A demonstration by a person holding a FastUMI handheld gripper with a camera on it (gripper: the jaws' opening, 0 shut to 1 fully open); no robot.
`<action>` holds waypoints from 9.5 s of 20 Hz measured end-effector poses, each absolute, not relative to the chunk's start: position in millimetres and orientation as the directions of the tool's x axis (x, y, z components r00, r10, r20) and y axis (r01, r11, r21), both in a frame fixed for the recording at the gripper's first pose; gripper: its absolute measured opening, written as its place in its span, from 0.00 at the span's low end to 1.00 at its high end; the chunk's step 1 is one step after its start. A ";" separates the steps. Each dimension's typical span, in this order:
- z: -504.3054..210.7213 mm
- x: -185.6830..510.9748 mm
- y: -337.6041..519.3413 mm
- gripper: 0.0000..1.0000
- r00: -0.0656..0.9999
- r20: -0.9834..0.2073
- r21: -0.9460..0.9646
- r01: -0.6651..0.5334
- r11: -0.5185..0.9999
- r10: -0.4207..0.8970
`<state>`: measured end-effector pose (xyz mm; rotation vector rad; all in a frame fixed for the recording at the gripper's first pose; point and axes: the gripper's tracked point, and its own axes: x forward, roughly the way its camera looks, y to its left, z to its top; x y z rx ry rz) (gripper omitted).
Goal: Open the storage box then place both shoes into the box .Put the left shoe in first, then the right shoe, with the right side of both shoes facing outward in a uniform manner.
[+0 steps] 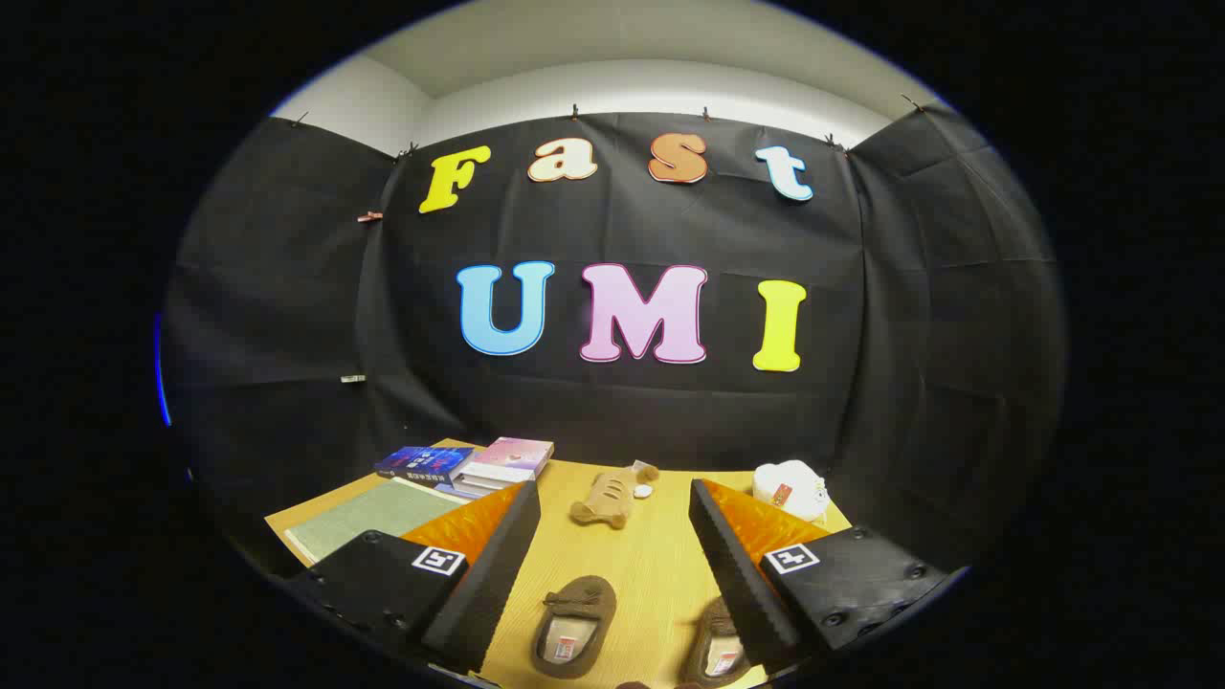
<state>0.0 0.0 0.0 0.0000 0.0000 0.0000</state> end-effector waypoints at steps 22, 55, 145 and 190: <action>-29.1 22.2 -4.7 0.97 0.994 -0.105 0.029 0.014 0.999 -0.011; -199.1 -34.5 218.6 0.96 0.350 -0.245 0.896 -0.275 0.349 0.904; -148.4 65.0 84.2 0.98 0.812 -0.577 0.123 -0.011 0.992 0.081; -83.9 125.7 86.2 0.05 0.833 -0.551 0.297 0.138 0.945 0.052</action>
